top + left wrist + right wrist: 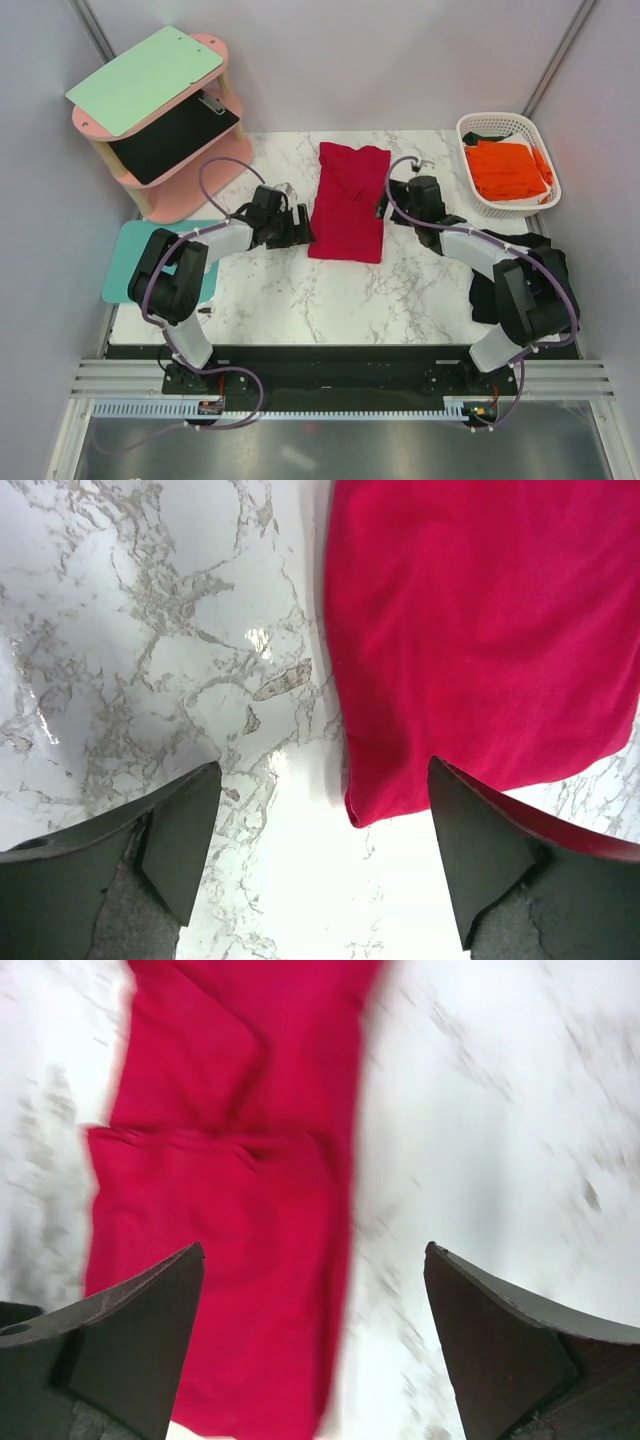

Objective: Fold and stack the t-shirts
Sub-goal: Fold the folded rectangular tshirt in 1/3 of the way, then grab one side of the 2/3 rectangular tshirt with both arms

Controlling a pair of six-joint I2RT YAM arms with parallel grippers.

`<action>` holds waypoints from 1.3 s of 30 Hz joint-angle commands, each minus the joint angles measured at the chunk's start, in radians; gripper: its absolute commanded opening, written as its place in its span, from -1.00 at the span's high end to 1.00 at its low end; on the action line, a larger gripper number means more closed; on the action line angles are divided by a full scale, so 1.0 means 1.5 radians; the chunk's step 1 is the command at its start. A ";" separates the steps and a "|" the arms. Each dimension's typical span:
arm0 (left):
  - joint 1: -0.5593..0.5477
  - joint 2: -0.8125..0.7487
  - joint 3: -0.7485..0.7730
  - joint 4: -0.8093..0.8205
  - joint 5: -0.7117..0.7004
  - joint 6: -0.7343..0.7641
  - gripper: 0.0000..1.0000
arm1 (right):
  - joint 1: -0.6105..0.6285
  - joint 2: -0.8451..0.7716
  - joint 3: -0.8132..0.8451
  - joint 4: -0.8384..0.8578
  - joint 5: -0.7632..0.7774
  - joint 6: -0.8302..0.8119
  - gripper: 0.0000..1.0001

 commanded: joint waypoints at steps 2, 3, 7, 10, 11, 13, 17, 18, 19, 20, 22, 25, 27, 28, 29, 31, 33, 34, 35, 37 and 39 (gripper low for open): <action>0.000 0.018 -0.015 0.016 0.002 0.006 -0.70 | -0.062 -0.043 -0.099 -0.019 -0.155 0.079 -0.96; 0.000 0.018 -0.016 0.020 0.005 0.004 -0.62 | -0.064 -0.046 -0.113 -0.022 -0.185 0.084 -0.96; 0.000 0.020 -0.019 0.029 0.014 -0.001 -0.49 | -0.068 -0.039 -0.141 -0.027 -0.257 0.131 -0.80; -0.001 0.021 -0.015 0.029 0.023 -0.001 -0.42 | -0.067 -0.008 -0.175 0.022 -0.332 0.183 -0.68; -0.001 0.020 -0.015 0.028 0.022 -0.002 -0.41 | -0.067 0.010 -0.194 0.040 -0.348 0.199 -0.66; -0.001 0.019 -0.014 0.028 0.025 -0.001 -0.37 | -0.064 0.040 -0.211 0.087 -0.386 0.225 -0.56; -0.001 0.024 -0.007 0.029 0.044 0.000 -0.21 | -0.046 0.077 -0.234 0.131 -0.398 0.267 -0.48; -0.003 0.032 -0.005 0.028 0.048 0.001 0.00 | -0.034 0.085 -0.233 0.146 -0.401 0.271 -0.42; -0.005 0.036 0.000 0.028 0.056 0.001 0.10 | -0.032 0.100 -0.231 0.148 -0.402 0.273 -0.26; -0.005 0.042 0.003 0.028 0.059 -0.001 0.24 | -0.027 0.108 -0.223 0.150 -0.412 0.276 -0.13; -0.008 0.051 0.010 0.028 0.070 -0.004 0.70 | -0.016 0.130 -0.214 0.142 -0.423 0.285 0.37; -0.013 0.044 0.006 0.025 0.069 -0.008 0.96 | -0.003 0.131 -0.207 0.109 -0.420 0.281 0.92; -0.014 0.031 -0.001 0.023 0.064 -0.013 0.96 | 0.002 0.123 -0.212 0.079 -0.416 0.266 0.97; -0.015 0.015 -0.013 0.017 0.061 -0.015 0.96 | 0.001 0.113 -0.216 0.068 -0.415 0.259 0.99; -0.015 0.005 -0.020 0.016 0.061 -0.016 0.96 | 0.002 0.105 -0.221 0.054 -0.414 0.250 1.00; -0.019 -0.013 -0.044 -0.004 0.058 -0.017 0.96 | 0.001 0.083 -0.225 0.005 -0.406 0.218 1.00; -0.027 -0.042 -0.062 -0.021 0.056 -0.020 0.96 | 0.002 0.065 -0.233 -0.045 -0.402 0.195 1.00; -0.031 -0.053 -0.082 -0.042 0.054 -0.020 0.96 | 0.002 0.046 -0.234 -0.065 -0.400 0.167 1.00; -0.035 -0.073 -0.091 -0.051 0.053 -0.021 0.96 | 0.003 0.037 -0.237 -0.086 -0.397 0.155 1.00; -0.049 -0.093 -0.118 -0.070 0.052 -0.024 0.96 | 0.003 0.003 -0.243 -0.152 -0.378 0.130 1.00; -0.066 -0.117 -0.134 -0.095 0.058 -0.029 0.96 | 0.004 -0.021 -0.265 -0.185 -0.373 0.107 0.99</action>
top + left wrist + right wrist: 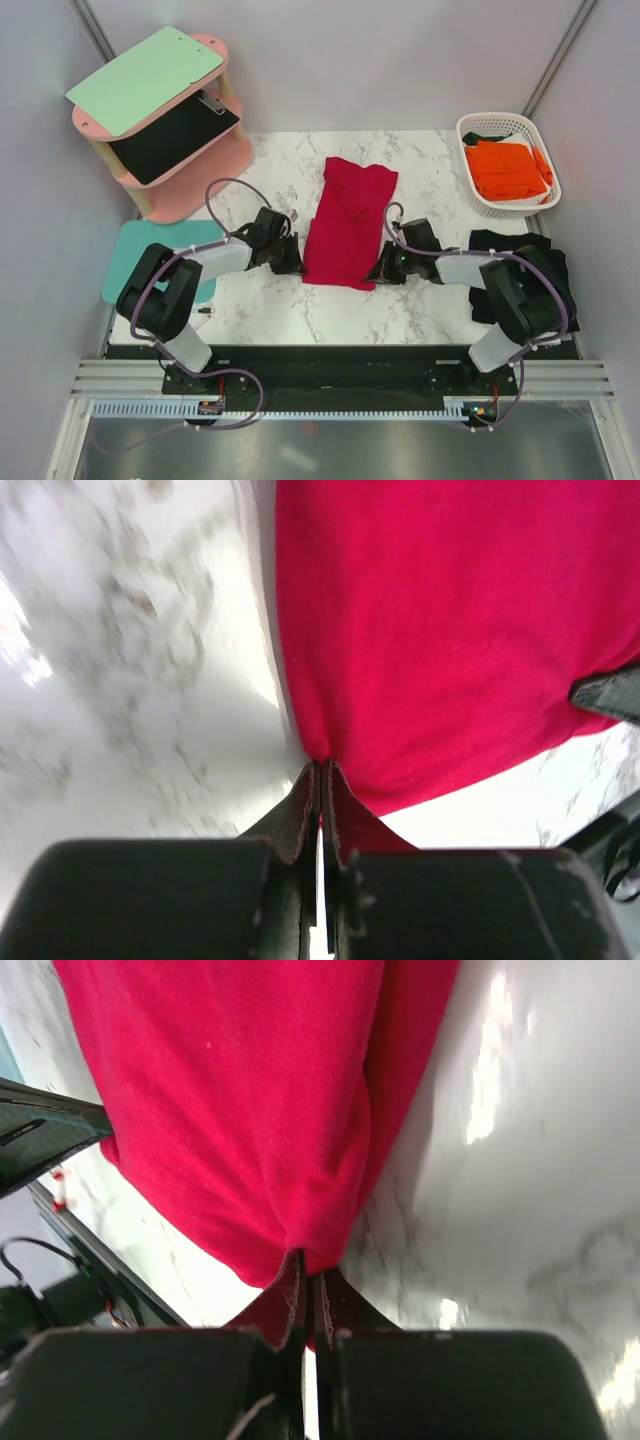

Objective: Fold and stack the t-shirts
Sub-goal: Grab one side of the 2/3 rectangular tshirt with both arms, then fold the long partially folded tshirt into a neat square

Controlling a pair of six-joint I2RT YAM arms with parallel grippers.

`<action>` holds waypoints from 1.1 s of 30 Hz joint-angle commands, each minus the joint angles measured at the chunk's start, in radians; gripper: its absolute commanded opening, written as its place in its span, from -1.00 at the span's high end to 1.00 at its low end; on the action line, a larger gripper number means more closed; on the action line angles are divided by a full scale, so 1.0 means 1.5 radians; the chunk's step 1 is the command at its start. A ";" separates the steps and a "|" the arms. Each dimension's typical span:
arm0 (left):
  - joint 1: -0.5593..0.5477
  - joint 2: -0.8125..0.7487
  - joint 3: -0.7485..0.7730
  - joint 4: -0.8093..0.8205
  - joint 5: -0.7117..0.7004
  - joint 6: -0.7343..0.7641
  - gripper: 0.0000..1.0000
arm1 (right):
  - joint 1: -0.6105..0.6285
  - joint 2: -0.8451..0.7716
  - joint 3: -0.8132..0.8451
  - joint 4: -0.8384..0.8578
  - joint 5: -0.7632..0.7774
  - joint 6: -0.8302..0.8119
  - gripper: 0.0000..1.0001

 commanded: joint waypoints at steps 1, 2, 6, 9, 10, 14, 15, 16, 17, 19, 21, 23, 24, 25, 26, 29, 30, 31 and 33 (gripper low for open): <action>-0.032 -0.060 -0.044 -0.069 0.014 -0.021 0.96 | 0.006 -0.062 -0.046 -0.183 0.043 -0.095 0.99; -0.039 -0.067 -0.049 -0.076 0.019 -0.025 0.96 | 0.005 -0.072 -0.057 -0.190 0.042 -0.105 0.99; -0.071 -0.095 -0.050 -0.084 0.022 -0.028 0.96 | 0.006 -0.132 -0.083 -0.203 0.049 -0.111 0.96; -0.073 -0.107 -0.018 -0.110 0.017 -0.027 0.96 | 0.006 -0.182 -0.073 -0.209 0.061 -0.111 0.95; -0.072 -0.111 0.008 -0.116 0.013 -0.026 0.96 | 0.005 -0.202 -0.067 -0.212 0.064 -0.111 0.95; -0.072 -0.111 0.090 -0.158 -0.009 -0.012 0.96 | 0.006 -0.232 -0.016 -0.225 0.081 -0.110 0.93; -0.072 -0.110 0.110 -0.166 -0.015 -0.008 0.96 | 0.006 -0.234 -0.004 -0.227 0.090 -0.112 0.92; -0.071 -0.106 0.147 -0.178 -0.026 -0.001 0.96 | 0.006 -0.238 0.007 -0.229 0.096 -0.115 0.91; -0.071 -0.098 0.167 -0.186 -0.032 0.001 0.96 | 0.005 -0.236 0.034 -0.234 0.104 -0.119 0.90; -0.069 -0.084 0.231 -0.211 -0.050 0.015 0.96 | 0.003 -0.230 0.083 -0.247 0.128 -0.135 0.81; -0.064 -0.057 0.293 -0.225 -0.060 0.021 0.96 | -0.005 -0.216 0.118 -0.263 0.147 -0.149 0.73; -0.059 -0.031 0.332 -0.235 -0.064 0.031 0.96 | -0.016 -0.203 0.167 -0.265 0.164 -0.170 0.73; -0.053 -0.020 0.368 -0.238 -0.066 0.033 0.96 | -0.020 -0.189 0.184 -0.264 0.169 -0.177 0.72; -0.050 -0.008 0.386 -0.240 -0.066 0.038 0.96 | -0.024 -0.179 0.216 -0.264 0.186 -0.184 0.72; -0.044 0.013 0.403 -0.241 -0.066 0.041 0.96 | -0.032 -0.169 0.233 -0.258 0.191 -0.200 0.72; -0.031 0.052 0.470 -0.247 -0.064 0.058 0.96 | -0.047 -0.126 0.291 -0.239 0.202 -0.216 0.71; -0.028 0.082 0.504 -0.249 -0.063 0.062 0.96 | -0.050 -0.105 0.304 -0.232 0.204 -0.217 0.71; -0.025 0.094 0.520 -0.249 -0.062 0.071 0.96 | -0.055 -0.092 0.329 -0.224 0.204 -0.217 0.70; -0.015 0.139 0.572 -0.253 -0.055 0.076 0.96 | -0.066 -0.055 0.354 -0.205 0.206 -0.212 0.68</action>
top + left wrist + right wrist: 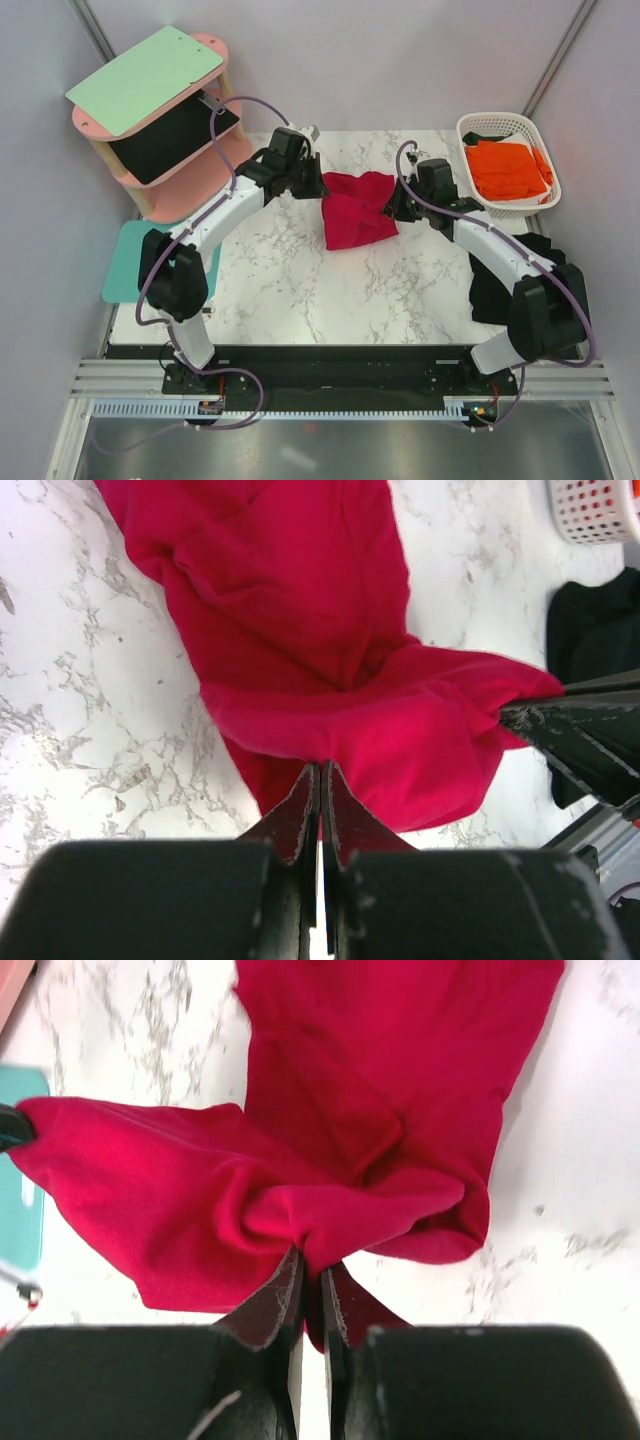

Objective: Fold and stack the t-shirts
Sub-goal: Fold the long partially folded tshirt into a neat square

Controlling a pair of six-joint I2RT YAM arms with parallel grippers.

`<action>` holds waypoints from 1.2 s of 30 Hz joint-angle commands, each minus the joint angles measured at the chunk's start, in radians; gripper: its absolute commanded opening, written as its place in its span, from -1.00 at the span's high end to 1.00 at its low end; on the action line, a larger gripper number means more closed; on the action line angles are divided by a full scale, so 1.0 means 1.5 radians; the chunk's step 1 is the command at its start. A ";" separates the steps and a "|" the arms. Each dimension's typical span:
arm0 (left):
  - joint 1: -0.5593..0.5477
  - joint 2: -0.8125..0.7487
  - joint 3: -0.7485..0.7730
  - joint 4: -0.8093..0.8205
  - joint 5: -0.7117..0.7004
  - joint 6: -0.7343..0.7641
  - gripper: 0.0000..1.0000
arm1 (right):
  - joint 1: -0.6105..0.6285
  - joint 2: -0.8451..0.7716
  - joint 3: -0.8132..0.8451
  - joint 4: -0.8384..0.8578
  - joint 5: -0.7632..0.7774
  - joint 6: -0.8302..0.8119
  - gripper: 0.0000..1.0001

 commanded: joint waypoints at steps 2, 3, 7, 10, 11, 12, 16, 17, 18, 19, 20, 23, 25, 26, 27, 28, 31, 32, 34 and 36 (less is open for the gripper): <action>0.025 0.092 0.121 -0.021 -0.001 0.049 0.96 | -0.023 0.083 0.096 0.062 0.018 -0.012 0.63; 0.030 0.107 0.153 -0.022 0.010 0.051 0.96 | -0.024 0.112 0.106 0.070 0.012 -0.004 0.63; 0.049 0.192 0.226 -0.029 0.048 0.054 0.96 | -0.026 0.177 0.146 0.122 -0.006 0.006 0.63; 0.064 0.222 0.269 -0.033 0.061 0.053 0.96 | -0.030 0.229 0.190 0.136 -0.003 0.000 0.62; 0.073 0.239 0.287 -0.035 0.066 0.052 0.96 | -0.032 0.243 0.203 0.139 -0.001 -0.003 0.62; 0.077 0.245 0.294 -0.035 0.074 0.049 0.96 | -0.034 0.269 0.231 0.140 -0.003 -0.005 0.63; 0.094 0.287 0.349 -0.035 0.095 0.051 0.96 | -0.049 0.318 0.273 0.186 -0.014 0.000 0.61; 0.101 0.309 0.377 -0.035 0.104 0.052 0.96 | -0.050 0.335 0.282 0.189 -0.015 0.002 0.62; 0.104 0.318 0.392 -0.035 0.110 0.053 0.96 | -0.053 0.343 0.300 0.194 -0.016 0.004 0.61; 0.111 0.330 0.422 -0.034 0.115 0.052 0.96 | -0.055 0.351 0.308 0.206 -0.016 0.006 0.60; 0.114 0.353 0.438 -0.034 0.124 0.050 0.96 | -0.056 0.365 0.317 0.211 -0.013 0.009 0.60; 0.125 0.394 0.499 -0.034 0.152 0.046 0.93 | -0.064 0.404 0.359 0.217 0.005 0.019 0.60; 0.131 0.432 0.536 -0.033 0.168 0.043 0.14 | -0.073 0.429 0.398 0.223 0.013 0.026 0.56; 0.133 0.440 0.541 -0.033 0.169 0.035 -0.35 | -0.075 0.458 0.412 0.229 0.024 0.036 0.52; 0.136 0.442 0.536 -0.033 0.161 0.028 -0.79 | -0.076 0.475 0.442 0.238 0.030 0.039 0.51; 0.136 0.439 0.515 -0.031 0.150 0.026 -0.90 | -0.077 0.515 0.461 0.253 0.034 0.045 0.45; 0.135 0.404 0.430 -0.006 0.126 0.027 -1.00 | -0.081 0.588 0.549 0.286 0.050 0.063 0.09; 0.134 0.390 0.401 0.007 0.129 0.026 -1.00 | -0.080 0.596 0.557 0.306 0.059 0.070 -0.02; 0.129 0.339 0.299 0.053 0.125 0.024 -0.99 | -0.083 0.585 0.545 0.362 0.083 0.079 -0.96; 0.126 0.304 0.228 0.107 0.127 0.020 -0.99 | -0.081 0.561 0.515 0.379 0.100 0.068 -0.96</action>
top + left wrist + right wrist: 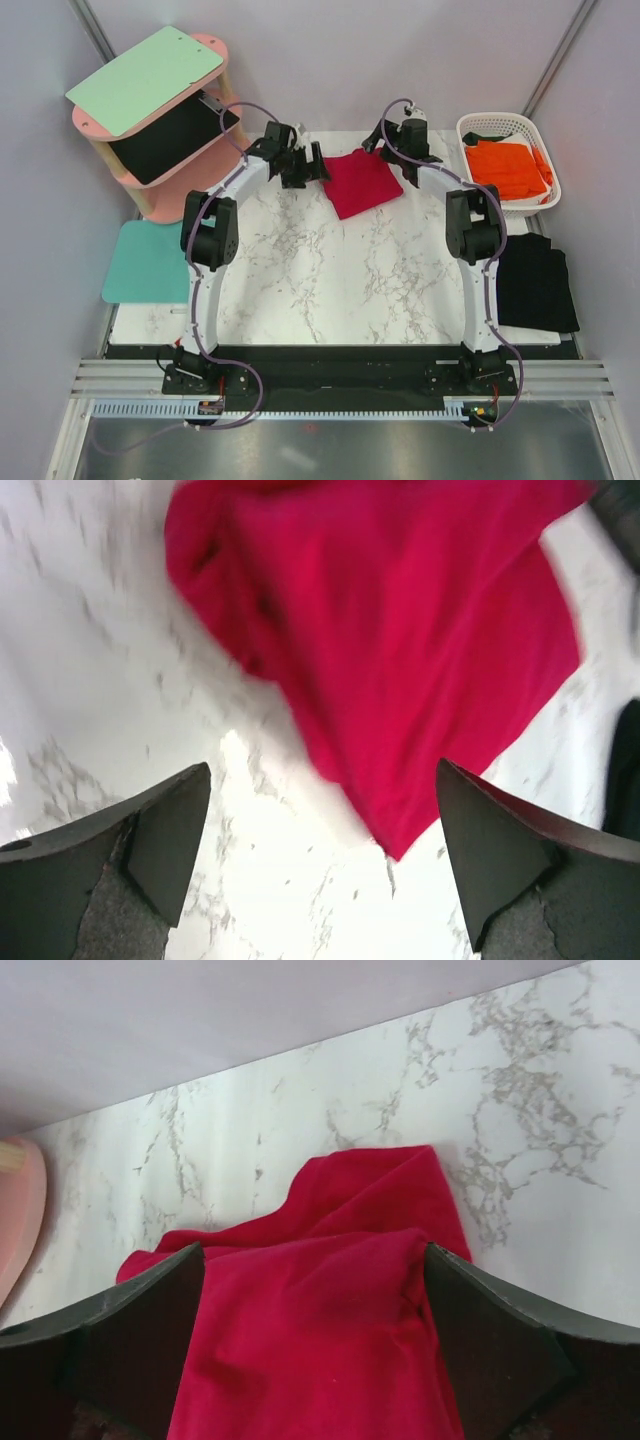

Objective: Fold and stack the t-shirts
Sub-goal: Fold the long partially folded tshirt into a neat square, then smooth out wrinkles on the folded tshirt

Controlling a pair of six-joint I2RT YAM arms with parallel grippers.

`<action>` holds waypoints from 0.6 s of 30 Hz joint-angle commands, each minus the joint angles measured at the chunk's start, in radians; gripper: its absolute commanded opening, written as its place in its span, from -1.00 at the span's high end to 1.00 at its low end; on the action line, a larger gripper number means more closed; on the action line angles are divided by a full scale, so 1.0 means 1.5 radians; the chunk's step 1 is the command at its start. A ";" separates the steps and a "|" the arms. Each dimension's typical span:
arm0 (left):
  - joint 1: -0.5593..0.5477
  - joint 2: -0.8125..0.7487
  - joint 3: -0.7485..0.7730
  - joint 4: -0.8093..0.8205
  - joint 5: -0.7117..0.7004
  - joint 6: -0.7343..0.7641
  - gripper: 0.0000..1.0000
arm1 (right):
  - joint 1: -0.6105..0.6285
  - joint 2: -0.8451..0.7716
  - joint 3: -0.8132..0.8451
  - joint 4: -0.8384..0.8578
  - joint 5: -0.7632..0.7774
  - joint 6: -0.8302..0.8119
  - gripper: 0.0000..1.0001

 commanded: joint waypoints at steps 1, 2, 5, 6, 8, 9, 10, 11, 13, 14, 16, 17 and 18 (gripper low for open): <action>-0.016 -0.110 -0.180 0.102 0.001 -0.009 -1.00 | -0.001 -0.061 -0.015 0.109 0.056 -0.006 -0.96; -0.020 -0.134 -0.205 0.113 0.001 -0.012 -1.00 | -0.002 -0.078 -0.028 0.106 0.062 -0.011 -0.96; -0.034 -0.153 -0.267 0.152 0.015 -0.025 -0.99 | -0.002 -0.152 -0.142 0.111 0.084 -0.031 -0.96; -0.038 -0.153 -0.275 0.155 0.017 -0.027 -0.99 | -0.001 -0.172 -0.169 0.113 0.085 -0.031 -0.96; -0.051 -0.150 -0.292 0.172 0.021 -0.035 -0.99 | -0.002 -0.223 -0.242 0.126 0.108 -0.037 -0.96; -0.056 -0.141 -0.294 0.176 0.022 -0.038 -0.97 | -0.001 -0.238 -0.262 0.125 0.113 -0.038 -0.96; -0.066 -0.136 -0.297 0.181 0.022 -0.041 -0.94 | -0.003 -0.267 -0.283 0.126 0.115 -0.037 -0.96; -0.069 -0.130 -0.297 0.189 0.027 -0.050 -0.91 | -0.003 -0.280 -0.300 0.125 0.117 -0.037 -0.96; -0.080 -0.111 -0.295 0.201 0.033 -0.059 -0.75 | -0.003 -0.315 -0.348 0.125 0.115 -0.036 -0.96; -0.083 -0.101 -0.293 0.207 0.039 -0.067 -0.68 | -0.004 -0.323 -0.371 0.123 0.113 -0.037 -0.96; -0.091 -0.080 -0.287 0.209 0.041 -0.076 -0.23 | -0.006 -0.343 -0.385 0.110 0.109 -0.036 -0.96; -0.093 -0.076 -0.286 0.209 0.046 -0.082 0.01 | -0.007 -0.347 -0.393 0.103 0.107 -0.035 -0.96; -0.094 -0.073 -0.288 0.210 0.046 -0.086 0.79 | -0.006 -0.352 -0.396 0.099 0.104 -0.035 -0.96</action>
